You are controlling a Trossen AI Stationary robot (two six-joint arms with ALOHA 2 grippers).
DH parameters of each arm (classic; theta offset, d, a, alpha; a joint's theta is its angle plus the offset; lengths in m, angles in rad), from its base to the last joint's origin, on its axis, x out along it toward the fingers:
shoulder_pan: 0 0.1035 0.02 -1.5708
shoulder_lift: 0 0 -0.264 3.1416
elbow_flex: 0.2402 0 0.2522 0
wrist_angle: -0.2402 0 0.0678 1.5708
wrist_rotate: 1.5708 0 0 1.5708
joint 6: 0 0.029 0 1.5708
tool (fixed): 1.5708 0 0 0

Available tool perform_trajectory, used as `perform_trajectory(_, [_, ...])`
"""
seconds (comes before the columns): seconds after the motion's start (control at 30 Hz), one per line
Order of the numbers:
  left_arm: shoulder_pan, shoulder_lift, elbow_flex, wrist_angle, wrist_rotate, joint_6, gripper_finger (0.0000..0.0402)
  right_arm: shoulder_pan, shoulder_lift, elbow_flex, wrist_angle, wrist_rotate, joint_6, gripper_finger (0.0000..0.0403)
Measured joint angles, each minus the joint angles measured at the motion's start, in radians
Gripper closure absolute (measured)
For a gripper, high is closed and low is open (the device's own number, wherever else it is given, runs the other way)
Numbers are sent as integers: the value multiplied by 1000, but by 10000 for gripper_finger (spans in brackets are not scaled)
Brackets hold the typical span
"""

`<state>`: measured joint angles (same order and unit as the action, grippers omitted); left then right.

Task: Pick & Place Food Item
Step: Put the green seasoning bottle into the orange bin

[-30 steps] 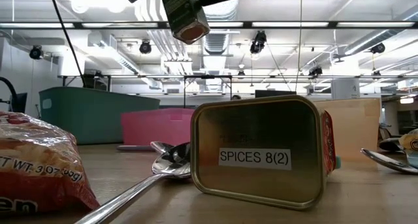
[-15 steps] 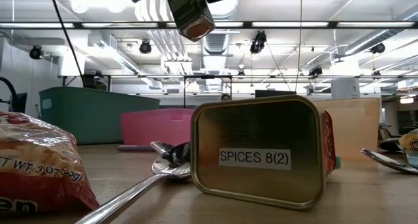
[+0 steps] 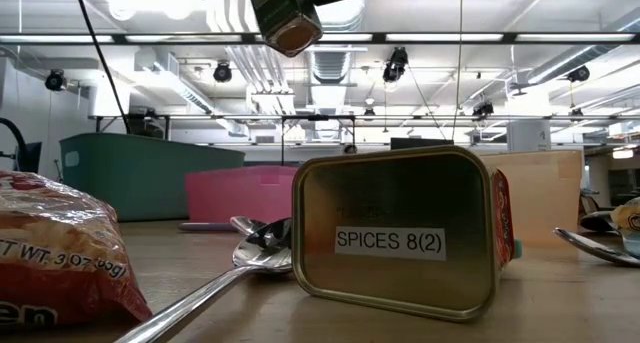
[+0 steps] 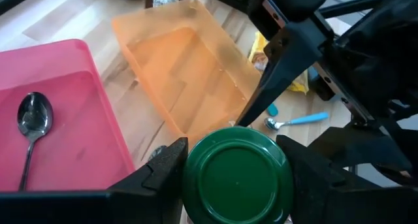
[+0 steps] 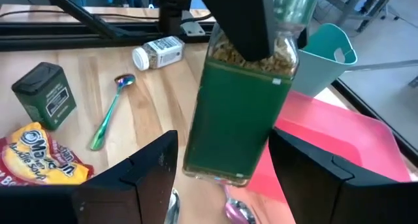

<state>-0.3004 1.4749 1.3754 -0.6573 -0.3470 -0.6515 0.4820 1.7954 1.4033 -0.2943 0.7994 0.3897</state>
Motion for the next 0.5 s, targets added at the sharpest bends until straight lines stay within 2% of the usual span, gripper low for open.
perform_trajectory(0.23, [0,-3,0,2,-4,0,212,0,0,-1,-18,-7,3,158])
perform_trajectory(0.4, [0,-4,1,14,-5,0,212,-2,0,-1,-29,71,119,113])
perform_trajectory(0.5, [0,-4,1,13,-5,0,212,-6,0,-1,-31,79,123,84])
